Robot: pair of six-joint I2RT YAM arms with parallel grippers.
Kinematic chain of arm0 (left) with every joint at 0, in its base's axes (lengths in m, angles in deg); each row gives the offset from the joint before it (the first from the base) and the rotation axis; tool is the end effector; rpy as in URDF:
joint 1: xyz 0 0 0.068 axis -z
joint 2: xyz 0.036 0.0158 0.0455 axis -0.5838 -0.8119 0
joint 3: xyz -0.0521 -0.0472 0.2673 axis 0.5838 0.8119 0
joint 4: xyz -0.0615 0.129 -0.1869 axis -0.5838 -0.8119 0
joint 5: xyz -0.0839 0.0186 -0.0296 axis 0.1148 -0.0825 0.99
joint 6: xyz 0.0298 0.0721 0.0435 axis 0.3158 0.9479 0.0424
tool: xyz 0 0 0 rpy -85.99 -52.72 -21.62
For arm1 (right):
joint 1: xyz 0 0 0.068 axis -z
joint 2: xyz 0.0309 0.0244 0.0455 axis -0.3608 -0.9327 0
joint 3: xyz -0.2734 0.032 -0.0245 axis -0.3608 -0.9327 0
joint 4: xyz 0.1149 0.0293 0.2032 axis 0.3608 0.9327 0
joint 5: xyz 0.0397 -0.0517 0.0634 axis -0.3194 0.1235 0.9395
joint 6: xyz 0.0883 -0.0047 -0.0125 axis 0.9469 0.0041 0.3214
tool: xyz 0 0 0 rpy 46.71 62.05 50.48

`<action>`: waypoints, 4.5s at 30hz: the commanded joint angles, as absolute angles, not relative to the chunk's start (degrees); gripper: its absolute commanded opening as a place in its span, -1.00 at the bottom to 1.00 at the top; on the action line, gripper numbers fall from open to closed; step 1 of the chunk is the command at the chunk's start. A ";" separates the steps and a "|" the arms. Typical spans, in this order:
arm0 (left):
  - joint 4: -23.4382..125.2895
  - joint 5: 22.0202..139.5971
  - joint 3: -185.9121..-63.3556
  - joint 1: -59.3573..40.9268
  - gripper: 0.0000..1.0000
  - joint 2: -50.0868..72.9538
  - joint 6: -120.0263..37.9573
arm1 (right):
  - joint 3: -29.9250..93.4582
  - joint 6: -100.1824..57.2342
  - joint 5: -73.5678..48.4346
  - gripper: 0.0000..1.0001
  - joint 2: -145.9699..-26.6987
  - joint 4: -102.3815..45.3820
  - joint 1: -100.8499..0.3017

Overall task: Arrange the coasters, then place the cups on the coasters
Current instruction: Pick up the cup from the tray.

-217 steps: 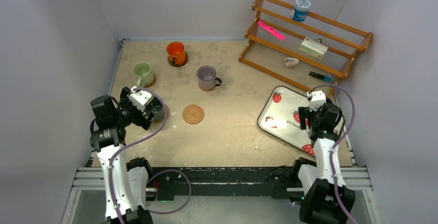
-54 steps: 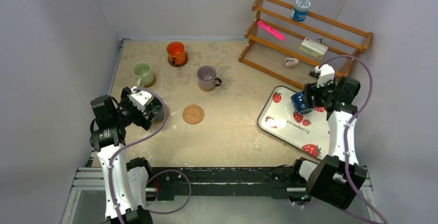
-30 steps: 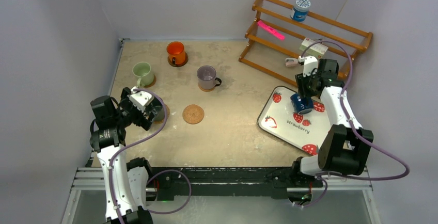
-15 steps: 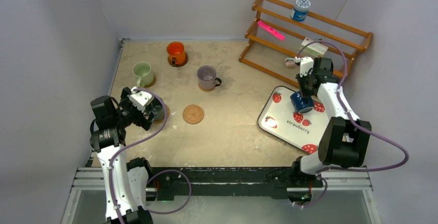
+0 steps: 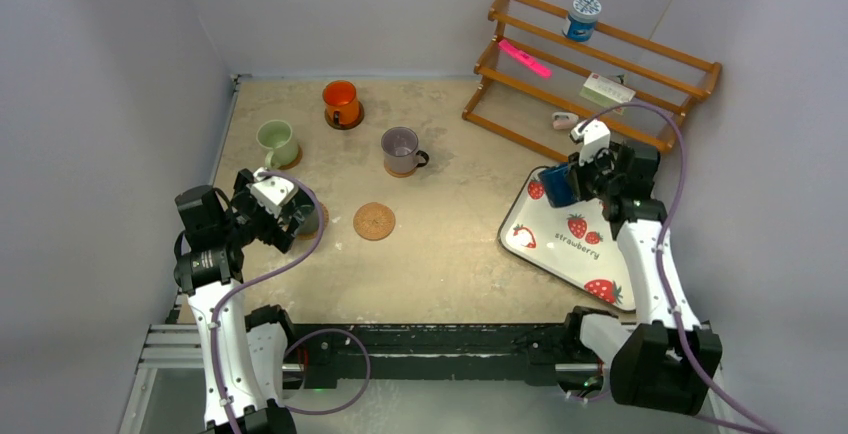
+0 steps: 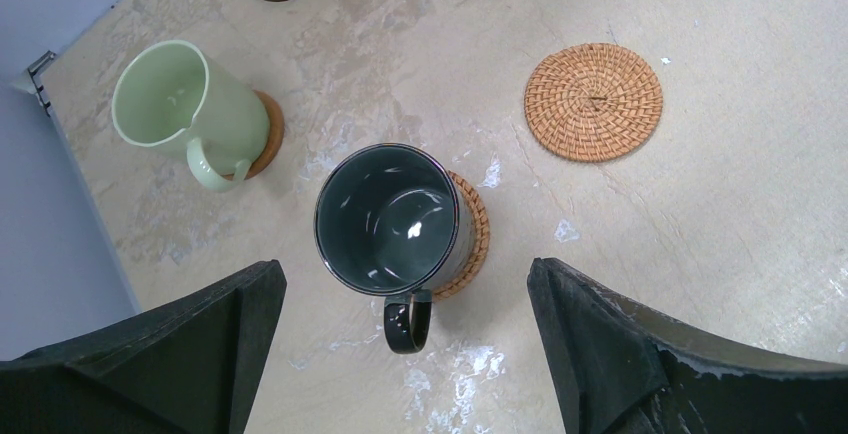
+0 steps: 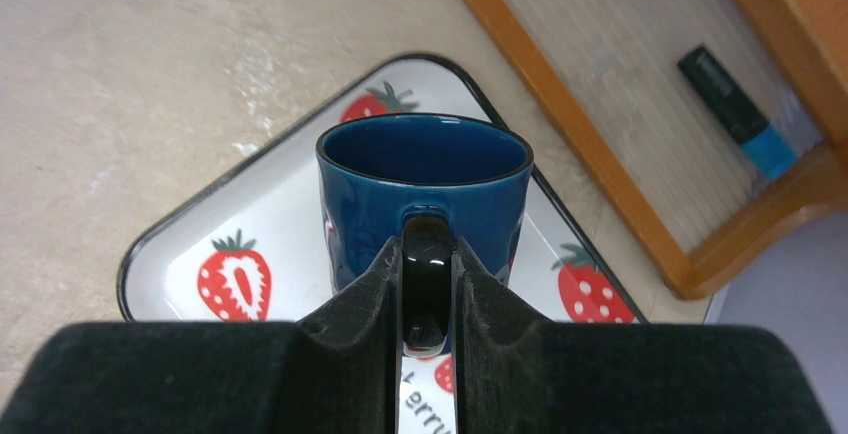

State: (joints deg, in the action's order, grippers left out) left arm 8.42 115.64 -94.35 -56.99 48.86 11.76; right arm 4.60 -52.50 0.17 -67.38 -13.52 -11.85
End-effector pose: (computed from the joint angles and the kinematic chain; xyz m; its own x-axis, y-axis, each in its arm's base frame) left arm 0.1384 -0.0044 0.2743 -0.2543 0.4173 -0.8725 0.5509 0.8039 0.2240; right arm 0.2506 -0.0130 0.2845 -0.3787 -0.3275 -0.8657 -0.3329 0.9209 -0.2027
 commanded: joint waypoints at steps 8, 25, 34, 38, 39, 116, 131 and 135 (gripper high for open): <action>8.92 117.37 -94.84 -57.42 1.00 48.87 12.82 | -8.50 -50.02 12.75 -1.00 -66.23 -35.22 -12.01; 8.83 117.38 -94.83 -57.47 1.00 49.21 12.91 | -18.54 -54.63 14.06 -1.00 -60.21 -38.29 -11.22; 8.83 117.50 -94.83 -57.43 1.00 49.06 12.91 | -19.34 -60.42 15.21 -0.90 -58.03 -30.99 -7.88; 8.85 117.37 -94.83 -57.42 1.00 49.08 12.93 | -20.17 -61.26 15.89 -0.78 -56.31 -30.30 -7.10; 8.83 117.37 -94.83 -57.42 1.00 49.07 12.91 | -20.33 -61.37 15.91 -0.73 -56.17 -30.11 -7.04; 9.01 117.28 -94.83 -57.42 1.00 49.02 12.81 | -6.67 -59.21 8.62 -0.09 -73.30 -19.16 -8.46; 9.01 117.28 -94.87 -57.42 1.00 48.79 12.82 | -6.51 -59.67 8.80 -0.22 -75.90 -19.25 -9.89; 9.00 117.33 -94.86 -57.42 1.00 48.78 12.82 | -6.51 -59.67 8.53 -0.35 -76.05 -19.34 -10.22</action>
